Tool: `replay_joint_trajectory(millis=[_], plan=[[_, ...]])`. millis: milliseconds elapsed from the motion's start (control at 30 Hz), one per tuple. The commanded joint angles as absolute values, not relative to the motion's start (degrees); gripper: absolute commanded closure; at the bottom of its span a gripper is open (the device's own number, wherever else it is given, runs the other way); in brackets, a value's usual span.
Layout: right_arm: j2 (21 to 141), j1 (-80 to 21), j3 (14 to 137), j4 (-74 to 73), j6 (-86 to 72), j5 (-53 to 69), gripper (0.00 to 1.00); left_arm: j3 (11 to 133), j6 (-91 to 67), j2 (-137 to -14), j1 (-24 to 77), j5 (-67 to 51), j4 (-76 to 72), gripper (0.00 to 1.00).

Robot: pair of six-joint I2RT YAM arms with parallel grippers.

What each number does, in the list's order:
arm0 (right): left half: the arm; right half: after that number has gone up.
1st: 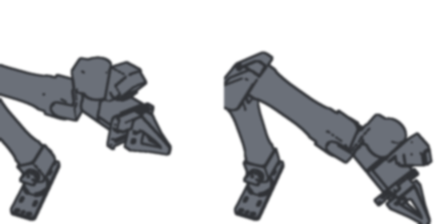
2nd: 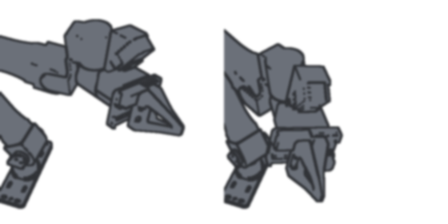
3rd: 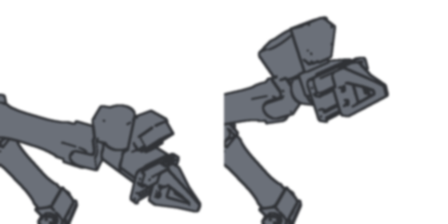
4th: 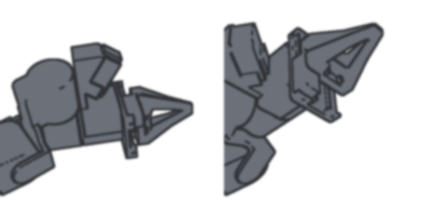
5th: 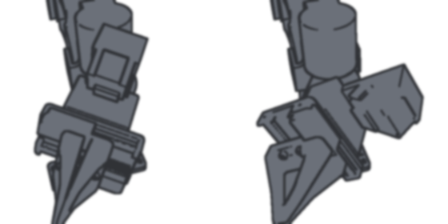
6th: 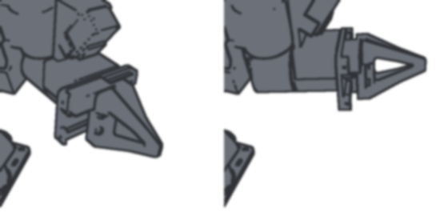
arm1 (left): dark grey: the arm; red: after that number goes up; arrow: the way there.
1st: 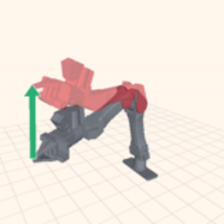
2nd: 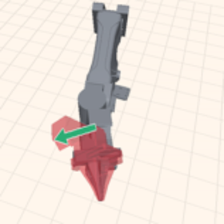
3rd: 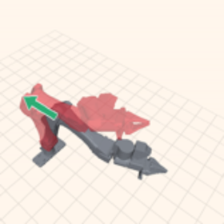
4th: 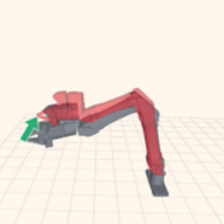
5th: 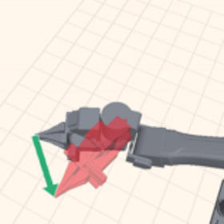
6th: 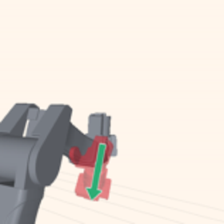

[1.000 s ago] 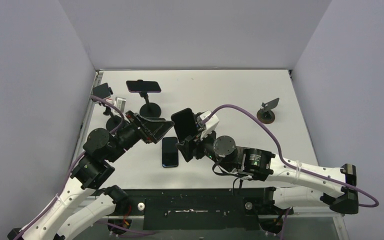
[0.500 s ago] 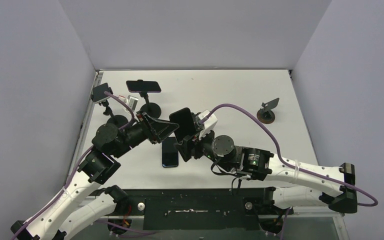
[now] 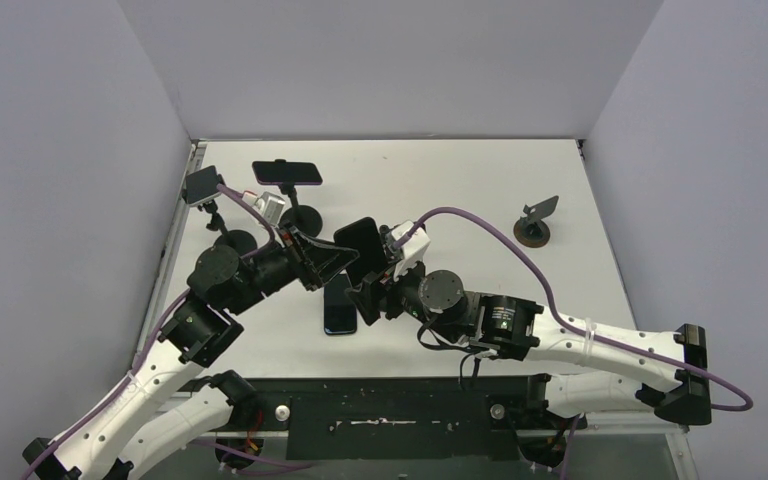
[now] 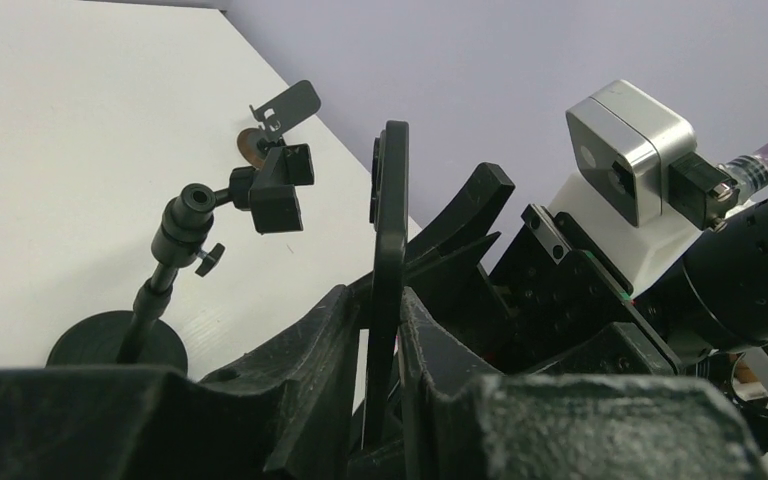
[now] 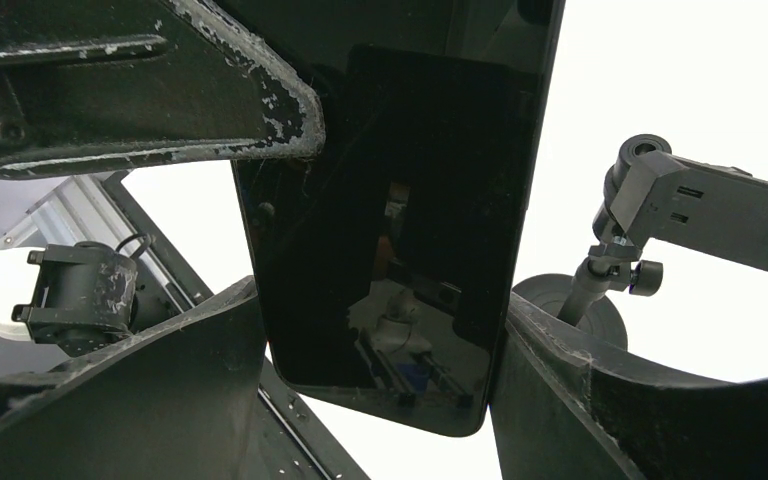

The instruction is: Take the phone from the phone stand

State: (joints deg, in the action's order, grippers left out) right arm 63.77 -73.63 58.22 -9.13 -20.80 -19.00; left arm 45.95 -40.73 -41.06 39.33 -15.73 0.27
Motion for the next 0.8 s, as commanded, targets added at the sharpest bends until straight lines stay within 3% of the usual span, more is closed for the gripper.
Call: replay_joint_trajectory(millis=[0,200,267,300,367,400,533,767], plan=[[63.2,-74.3,61.7,-3.9,-21.4,-18.9,1.0,45.8,-37.3,-41.0,39.6,-17.1,-1.8,0.84],[63.4,-74.4,61.6,-4.2,-21.5,-18.4,1.0,45.2,-37.3,-41.0,39.6,-17.1,-2.1,1.0],[63.4,-74.4,61.7,-4.5,-21.5,-17.9,0.98,45.0,-37.4,-40.8,39.5,-16.8,-2.3,1.0],[63.4,-74.4,61.8,-4.8,-21.6,-17.7,0.87,44.9,-37.5,-40.6,39.5,-16.6,-2.4,1.0],[63.0,-74.4,61.8,-5.4,-21.7,-17.2,0.53,44.6,-37.6,-40.1,39.6,-15.9,-2.7,1.0],[62.7,-74.4,61.8,-5.8,-21.9,-17.1,0.41,44.5,-37.7,-39.7,39.6,-15.2,-2.7,1.0],[61.3,-74.4,62.4,-8.2,-22.6,-16.4,0.06,44.0,-37.9,-38.0,39.5,-12.7,-2.4,1.0],[56.2,-74.4,63.8,-13.6,-22.8,-17.6,0.01,43.3,-38.1,-35.5,39.6,-10.7,-0.1,1.0]])
